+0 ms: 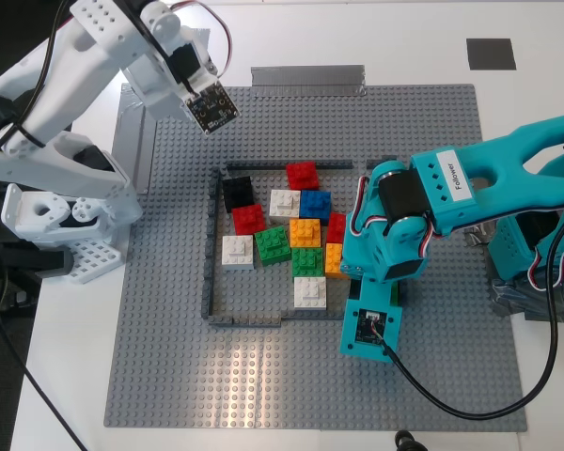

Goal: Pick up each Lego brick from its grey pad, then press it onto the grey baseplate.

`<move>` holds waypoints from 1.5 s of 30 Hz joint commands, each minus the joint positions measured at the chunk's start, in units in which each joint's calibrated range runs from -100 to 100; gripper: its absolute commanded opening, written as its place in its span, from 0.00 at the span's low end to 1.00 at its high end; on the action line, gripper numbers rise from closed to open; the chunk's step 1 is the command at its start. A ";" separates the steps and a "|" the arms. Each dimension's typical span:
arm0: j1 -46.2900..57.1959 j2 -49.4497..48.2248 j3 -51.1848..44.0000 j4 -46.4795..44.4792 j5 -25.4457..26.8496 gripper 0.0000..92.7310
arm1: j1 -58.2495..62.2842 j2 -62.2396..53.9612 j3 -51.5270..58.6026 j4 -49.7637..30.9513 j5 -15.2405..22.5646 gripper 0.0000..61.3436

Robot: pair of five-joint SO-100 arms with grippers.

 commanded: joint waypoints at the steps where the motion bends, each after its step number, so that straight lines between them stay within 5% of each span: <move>1: -1.08 0.54 -3.53 -0.21 -0.24 0.00 | -5.97 -0.65 -6.15 5.16 0.78 0.00; 9: -1.44 0.71 -7.78 -0.62 -0.19 0.00 | -14.75 -2.54 -5.79 7.93 1.61 0.00; 19: -1.08 0.80 -6.69 -2.25 -0.14 0.00 | -19.24 -5.54 -4.88 10.37 7.23 0.00; 32: 0.37 6.46 -7.69 -3.79 -0.09 0.00 | -23.81 -2.45 -5.70 2.07 8.40 0.00; 45: 0.80 6.55 -6.78 -5.09 0.20 0.00 | -26.50 6.22 -12.83 2.96 7.04 0.00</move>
